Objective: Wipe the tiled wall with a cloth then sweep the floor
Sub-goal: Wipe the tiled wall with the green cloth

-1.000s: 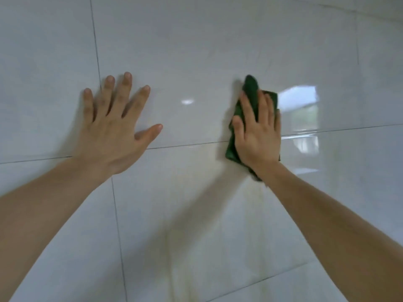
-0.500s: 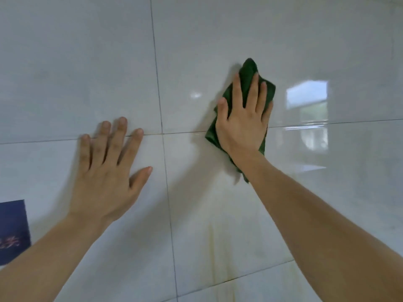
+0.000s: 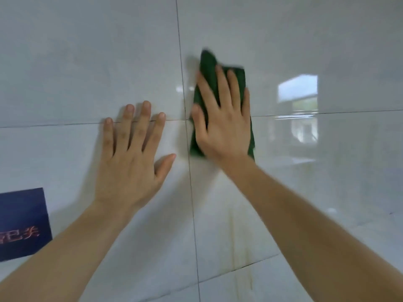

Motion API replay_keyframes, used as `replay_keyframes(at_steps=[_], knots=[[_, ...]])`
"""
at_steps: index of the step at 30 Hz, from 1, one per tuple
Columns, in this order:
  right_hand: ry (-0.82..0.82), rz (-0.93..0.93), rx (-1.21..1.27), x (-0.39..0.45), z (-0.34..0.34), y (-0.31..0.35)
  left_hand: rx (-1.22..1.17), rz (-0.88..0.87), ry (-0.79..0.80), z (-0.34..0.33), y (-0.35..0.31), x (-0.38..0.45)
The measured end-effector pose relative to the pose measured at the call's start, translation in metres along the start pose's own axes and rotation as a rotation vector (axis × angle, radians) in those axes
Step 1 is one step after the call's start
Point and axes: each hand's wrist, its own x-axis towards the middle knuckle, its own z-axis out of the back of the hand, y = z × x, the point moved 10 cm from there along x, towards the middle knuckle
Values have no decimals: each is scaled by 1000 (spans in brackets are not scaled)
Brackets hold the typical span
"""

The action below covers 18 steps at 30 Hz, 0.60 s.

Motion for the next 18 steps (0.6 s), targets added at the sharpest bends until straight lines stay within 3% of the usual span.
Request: replay_keyframes(at_steps=[4,7,8,11,12,13,14,16,18], knots=[[214,363,-25,-171,-9,4,-42,4,44,4,1,-2],[222,431,-43,-160,-12,-28,-24,-42,59,5,-22,-4],[154,326,-55,-129,-7,-47,-31,-69,56,5,-34,-2],[43,-263,-1,-42,5,-131,-87,-102,35,1,-68,7],[20,-387,7,-38,6,-142,-90,-108,33,-2,-77,10],[4,-398,2,-44,8,-140,-83,-114,37,-5,-84,12],[4,-296,-5,-56,7,-126,-68,-117,38,-8,-89,14],[58,104,-21,-97,2,-86,-34,-113,25,-10,-93,16],[135,349,-49,-116,-2,-94,-21,-103,25,-12,-95,15]])
